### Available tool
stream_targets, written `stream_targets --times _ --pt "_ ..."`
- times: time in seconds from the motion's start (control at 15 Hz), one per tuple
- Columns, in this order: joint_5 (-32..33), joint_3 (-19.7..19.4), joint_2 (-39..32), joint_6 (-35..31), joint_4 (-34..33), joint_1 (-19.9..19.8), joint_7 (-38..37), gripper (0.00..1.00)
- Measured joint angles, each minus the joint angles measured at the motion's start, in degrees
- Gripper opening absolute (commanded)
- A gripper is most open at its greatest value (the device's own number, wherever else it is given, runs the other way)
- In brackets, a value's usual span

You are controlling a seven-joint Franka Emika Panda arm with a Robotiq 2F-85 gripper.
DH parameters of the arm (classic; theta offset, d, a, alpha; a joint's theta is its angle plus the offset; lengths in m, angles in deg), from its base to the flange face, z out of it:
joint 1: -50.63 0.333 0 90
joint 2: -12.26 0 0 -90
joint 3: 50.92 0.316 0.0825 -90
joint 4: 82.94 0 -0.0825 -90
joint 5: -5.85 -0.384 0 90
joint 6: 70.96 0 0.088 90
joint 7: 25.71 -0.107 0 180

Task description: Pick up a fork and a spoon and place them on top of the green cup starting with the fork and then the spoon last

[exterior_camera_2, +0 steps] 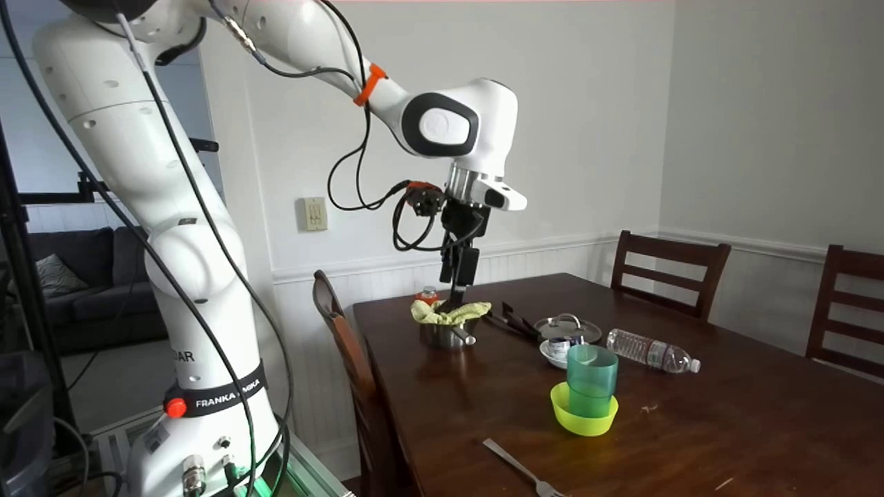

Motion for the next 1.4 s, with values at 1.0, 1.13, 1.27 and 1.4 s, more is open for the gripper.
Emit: stream_targets --times 1.0,1.13,1.27,1.4 --pt "-5.0 -3.4 -15.5 -15.1 1.8 -4.8 -5.6 1.0" --pt "-5.0 -3.4 -15.6 -15.1 1.8 -4.8 -5.6 1.0" --pt "-5.0 -3.5 -16.1 -17.3 1.8 -4.9 -6.9 1.0" --pt "-5.0 -3.9 -17.6 -20.3 1.8 -5.3 -8.6 1.0"
